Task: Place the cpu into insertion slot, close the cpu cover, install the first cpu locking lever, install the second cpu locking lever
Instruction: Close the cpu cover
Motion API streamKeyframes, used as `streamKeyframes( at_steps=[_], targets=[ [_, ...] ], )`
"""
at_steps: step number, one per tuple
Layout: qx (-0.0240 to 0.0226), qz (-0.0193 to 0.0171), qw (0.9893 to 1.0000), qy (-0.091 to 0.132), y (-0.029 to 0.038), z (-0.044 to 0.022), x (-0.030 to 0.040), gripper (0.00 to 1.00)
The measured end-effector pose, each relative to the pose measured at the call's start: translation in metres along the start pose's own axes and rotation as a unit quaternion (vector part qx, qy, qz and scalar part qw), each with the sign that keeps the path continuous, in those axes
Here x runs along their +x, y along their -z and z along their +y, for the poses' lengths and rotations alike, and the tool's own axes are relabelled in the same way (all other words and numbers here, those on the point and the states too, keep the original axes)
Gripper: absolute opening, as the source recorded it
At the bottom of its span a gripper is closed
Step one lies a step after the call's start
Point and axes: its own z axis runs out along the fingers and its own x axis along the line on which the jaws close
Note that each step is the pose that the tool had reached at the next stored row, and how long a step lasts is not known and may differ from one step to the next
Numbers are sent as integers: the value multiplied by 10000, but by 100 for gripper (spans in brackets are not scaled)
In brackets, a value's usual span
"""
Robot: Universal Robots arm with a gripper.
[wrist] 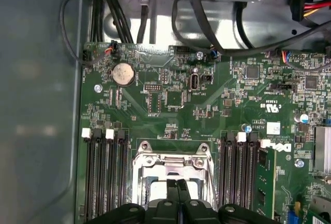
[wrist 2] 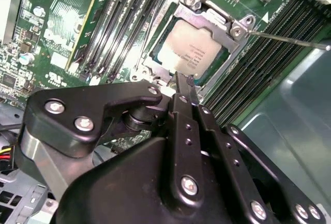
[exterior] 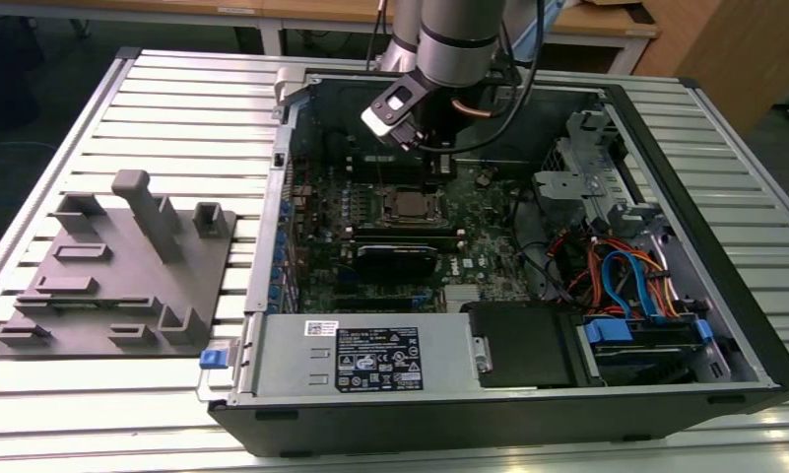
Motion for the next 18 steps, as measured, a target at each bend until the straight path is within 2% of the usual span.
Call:
streamKeyframes(
  at_steps=[18],
  targets=[
    [0, 1, 10000, 0, -6, -14, 1, 10]
  ],
)
